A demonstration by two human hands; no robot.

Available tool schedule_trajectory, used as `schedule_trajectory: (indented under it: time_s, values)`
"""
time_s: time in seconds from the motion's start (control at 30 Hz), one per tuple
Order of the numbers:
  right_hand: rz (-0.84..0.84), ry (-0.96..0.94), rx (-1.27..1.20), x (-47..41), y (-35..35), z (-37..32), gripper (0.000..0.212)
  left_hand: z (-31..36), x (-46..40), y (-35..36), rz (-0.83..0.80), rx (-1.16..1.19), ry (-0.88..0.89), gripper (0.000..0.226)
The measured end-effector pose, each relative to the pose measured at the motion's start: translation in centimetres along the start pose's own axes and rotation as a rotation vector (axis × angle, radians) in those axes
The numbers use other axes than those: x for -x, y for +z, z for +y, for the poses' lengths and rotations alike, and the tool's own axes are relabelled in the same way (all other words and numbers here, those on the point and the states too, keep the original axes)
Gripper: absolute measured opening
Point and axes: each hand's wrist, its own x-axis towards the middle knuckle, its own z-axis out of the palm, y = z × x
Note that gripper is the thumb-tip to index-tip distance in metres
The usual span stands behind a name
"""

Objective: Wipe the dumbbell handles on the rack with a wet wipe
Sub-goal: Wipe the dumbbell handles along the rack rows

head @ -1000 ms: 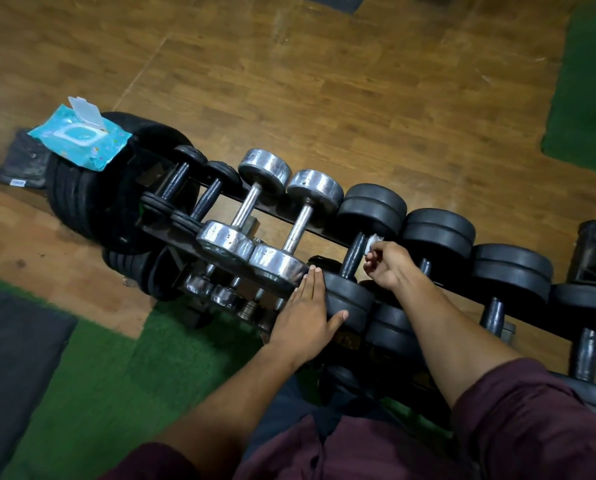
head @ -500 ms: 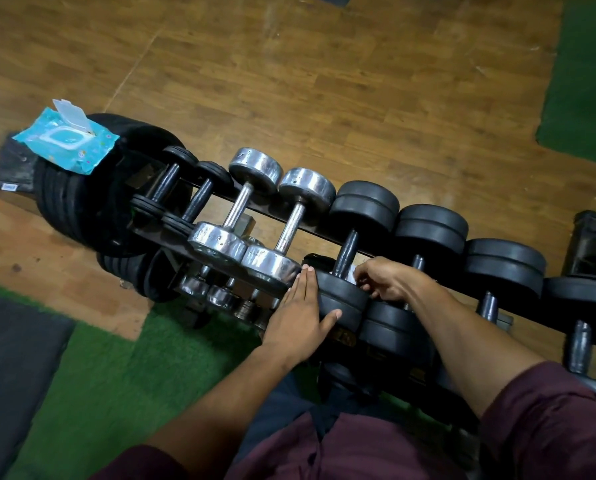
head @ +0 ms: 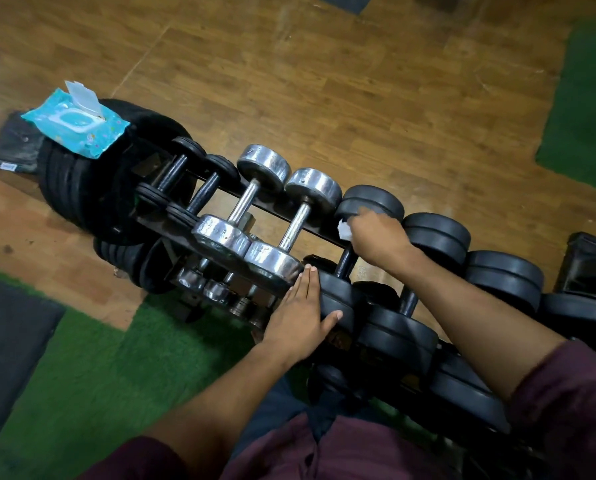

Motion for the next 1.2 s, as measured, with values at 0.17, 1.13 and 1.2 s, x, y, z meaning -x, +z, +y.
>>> schedule_trajectory:
  time_s: [0.17,1.13,1.2]
  values:
    - [-0.027,-0.171,0.244,-0.3,1.2,-1.4,0.019,0.0,0.0,0.0,0.000,0.009,-0.003,0.095]
    - [-0.693,-0.020,-0.365,-4.1,1.8,-3.5,0.022,-0.7,-0.1,0.4,-0.024,0.024,0.002,0.094]
    - [-0.604,-0.053,-0.465,-3.3,2.3,-2.5,0.031,-0.6,-0.1,0.4,-0.014,0.022,0.001,0.094]
